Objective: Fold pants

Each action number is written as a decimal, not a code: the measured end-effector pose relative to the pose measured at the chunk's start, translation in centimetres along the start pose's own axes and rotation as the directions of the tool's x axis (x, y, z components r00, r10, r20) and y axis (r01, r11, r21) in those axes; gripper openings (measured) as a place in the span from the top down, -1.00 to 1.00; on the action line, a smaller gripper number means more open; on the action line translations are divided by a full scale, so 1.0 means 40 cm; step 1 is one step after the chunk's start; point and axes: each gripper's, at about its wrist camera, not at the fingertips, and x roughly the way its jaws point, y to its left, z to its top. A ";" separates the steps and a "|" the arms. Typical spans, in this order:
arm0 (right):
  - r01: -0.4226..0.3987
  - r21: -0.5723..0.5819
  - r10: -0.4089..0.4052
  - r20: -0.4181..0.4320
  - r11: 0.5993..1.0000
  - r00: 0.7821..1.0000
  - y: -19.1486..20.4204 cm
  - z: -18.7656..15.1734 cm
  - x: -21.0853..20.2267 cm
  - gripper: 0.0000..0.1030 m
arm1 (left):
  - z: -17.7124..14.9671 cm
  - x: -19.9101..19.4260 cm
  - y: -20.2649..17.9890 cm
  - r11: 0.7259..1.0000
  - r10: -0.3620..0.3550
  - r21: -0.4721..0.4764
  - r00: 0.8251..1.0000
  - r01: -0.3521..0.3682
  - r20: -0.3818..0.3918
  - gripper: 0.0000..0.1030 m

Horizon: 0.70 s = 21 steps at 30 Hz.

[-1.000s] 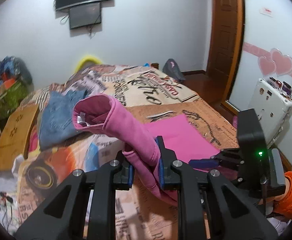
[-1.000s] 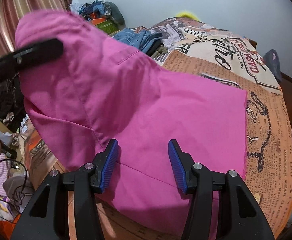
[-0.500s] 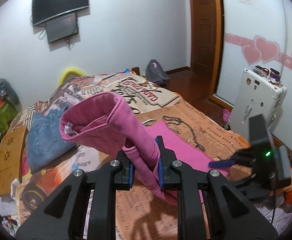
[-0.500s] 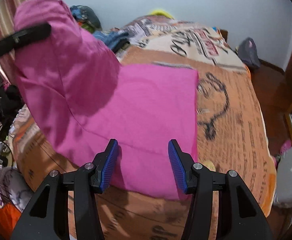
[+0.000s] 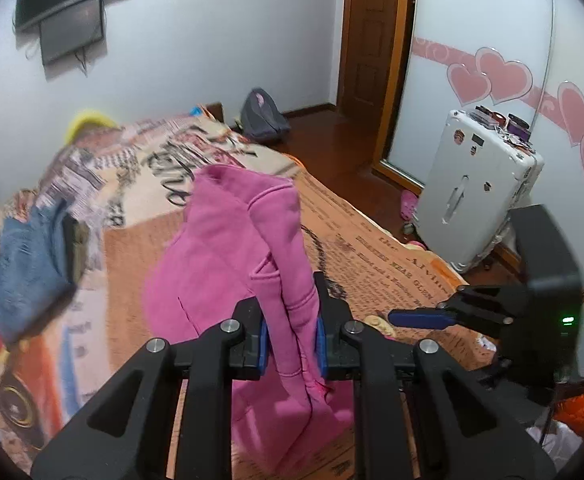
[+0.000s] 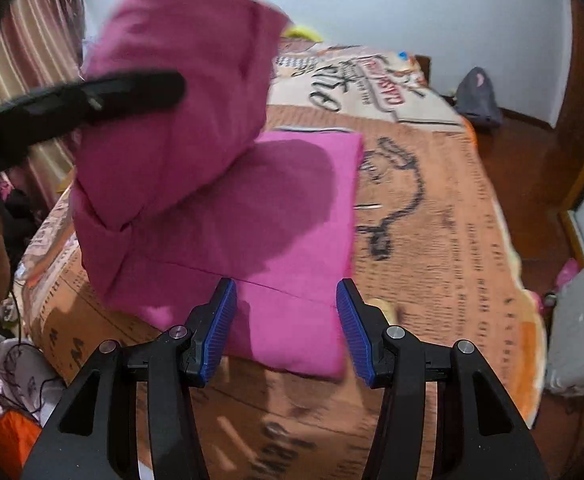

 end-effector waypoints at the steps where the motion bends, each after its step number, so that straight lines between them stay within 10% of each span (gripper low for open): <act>1: 0.007 0.008 -0.007 0.003 1.000 1.000 -0.012 -0.003 -0.009 0.06 | -0.002 0.019 -0.005 1.000 -0.014 -0.011 1.000 0.014 -0.020 0.66; 8: 0.021 0.033 -0.020 -0.019 0.999 1.000 -0.036 -0.036 -0.021 0.06 | -0.038 0.122 -0.044 0.997 -0.069 -0.032 0.985 0.065 -0.157 0.57; 12: 0.017 0.027 -0.016 -0.038 0.999 0.999 -0.034 -0.047 -0.011 0.06 | -0.052 0.118 -0.034 0.995 -0.078 -0.077 0.981 0.065 -0.176 -0.27; 21: 0.010 0.026 -0.009 -0.038 1.000 0.999 -0.025 -0.050 -0.020 0.06 | -0.001 0.011 0.064 0.993 -0.037 -0.114 0.996 0.028 -0.077 -0.31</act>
